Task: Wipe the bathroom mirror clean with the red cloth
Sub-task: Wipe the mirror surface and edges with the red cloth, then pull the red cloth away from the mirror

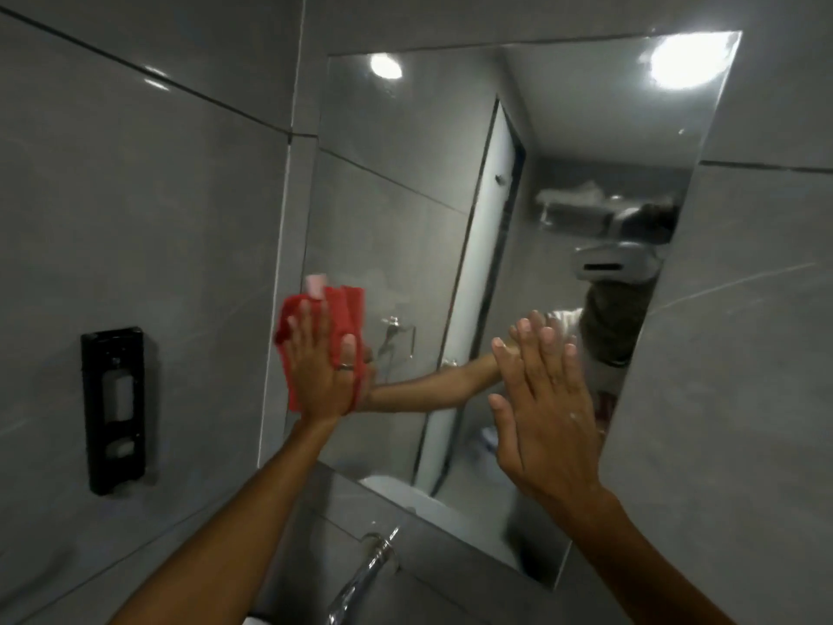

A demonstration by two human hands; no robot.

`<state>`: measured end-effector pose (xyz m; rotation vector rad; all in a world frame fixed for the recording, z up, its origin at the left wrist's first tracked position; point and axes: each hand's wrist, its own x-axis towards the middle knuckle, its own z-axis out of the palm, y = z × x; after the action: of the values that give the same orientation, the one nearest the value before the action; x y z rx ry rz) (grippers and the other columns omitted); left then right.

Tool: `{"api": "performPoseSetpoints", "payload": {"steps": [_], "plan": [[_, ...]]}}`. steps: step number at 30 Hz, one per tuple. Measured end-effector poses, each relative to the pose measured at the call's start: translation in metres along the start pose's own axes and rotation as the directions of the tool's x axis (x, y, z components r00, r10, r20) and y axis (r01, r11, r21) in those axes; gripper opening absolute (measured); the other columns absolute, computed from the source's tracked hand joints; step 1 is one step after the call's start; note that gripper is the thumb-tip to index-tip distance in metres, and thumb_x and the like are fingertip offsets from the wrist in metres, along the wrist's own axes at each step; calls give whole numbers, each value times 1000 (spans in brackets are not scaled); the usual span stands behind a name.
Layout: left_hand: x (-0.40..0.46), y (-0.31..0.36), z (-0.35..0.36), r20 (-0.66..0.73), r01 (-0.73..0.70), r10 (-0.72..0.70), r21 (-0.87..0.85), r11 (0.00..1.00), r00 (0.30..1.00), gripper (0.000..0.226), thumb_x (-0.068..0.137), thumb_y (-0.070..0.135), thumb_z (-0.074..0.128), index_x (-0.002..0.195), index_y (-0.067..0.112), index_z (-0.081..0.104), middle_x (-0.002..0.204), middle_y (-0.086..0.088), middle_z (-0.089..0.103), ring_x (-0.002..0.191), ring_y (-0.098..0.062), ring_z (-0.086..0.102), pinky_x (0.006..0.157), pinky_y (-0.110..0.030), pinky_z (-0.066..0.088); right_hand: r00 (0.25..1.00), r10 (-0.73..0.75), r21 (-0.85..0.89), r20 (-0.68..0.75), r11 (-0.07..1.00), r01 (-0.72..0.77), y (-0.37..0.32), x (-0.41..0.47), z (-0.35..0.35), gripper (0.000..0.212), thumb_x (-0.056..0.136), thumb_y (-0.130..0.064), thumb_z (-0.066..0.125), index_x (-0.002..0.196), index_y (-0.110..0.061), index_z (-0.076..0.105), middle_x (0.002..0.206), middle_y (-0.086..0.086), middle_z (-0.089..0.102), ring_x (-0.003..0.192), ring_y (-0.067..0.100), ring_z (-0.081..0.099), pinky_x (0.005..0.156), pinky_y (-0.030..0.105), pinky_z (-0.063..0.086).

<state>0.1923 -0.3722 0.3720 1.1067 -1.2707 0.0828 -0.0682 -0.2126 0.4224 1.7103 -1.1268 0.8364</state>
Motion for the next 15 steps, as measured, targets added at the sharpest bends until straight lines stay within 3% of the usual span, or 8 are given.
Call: {"api": "performPoseSetpoints", "payload": {"steps": [2,4,8,12,15], "plan": [[-25,-1,3,-31,289,-291,-70,955,956,84,95,57,26,161,4,24,169,-17,21,158,-39,18,129,-50,13,1000,-5,-3,16,1000,5,-6,-14,0,63,104,-40,34,161,-13,28,171,15,19,160,32,14,130,53,8],[-61,10,12,-16,381,-382,-54,923,924,86,94,59,19,161,4,21,170,-16,19,159,-37,15,130,-50,11,999,-20,25,32,999,19,-11,-28,-3,61,106,-42,31,159,-12,34,169,16,23,160,31,15,131,48,3],[-142,47,37,52,310,-313,55,949,948,78,99,53,23,159,3,24,168,-20,22,157,-43,18,126,-60,17,998,-1,37,65,999,-2,-8,-50,-21,58,105,-37,38,156,-9,40,168,17,25,160,31,13,130,47,0],[-228,116,65,134,147,-161,107,983,978,71,107,50,23,162,6,17,165,-24,28,152,-48,26,125,-62,18,987,82,-39,140,996,-78,8,-76,-58,59,104,-33,39,158,-10,35,169,18,24,160,31,11,131,48,4],[-280,158,78,196,-24,20,21,999,980,62,104,30,44,161,10,27,160,-21,33,144,-55,36,120,-66,28,981,124,-87,148,990,-112,22,-101,-88,57,106,-34,34,157,-9,35,167,18,23,158,28,8,130,48,6]]}}
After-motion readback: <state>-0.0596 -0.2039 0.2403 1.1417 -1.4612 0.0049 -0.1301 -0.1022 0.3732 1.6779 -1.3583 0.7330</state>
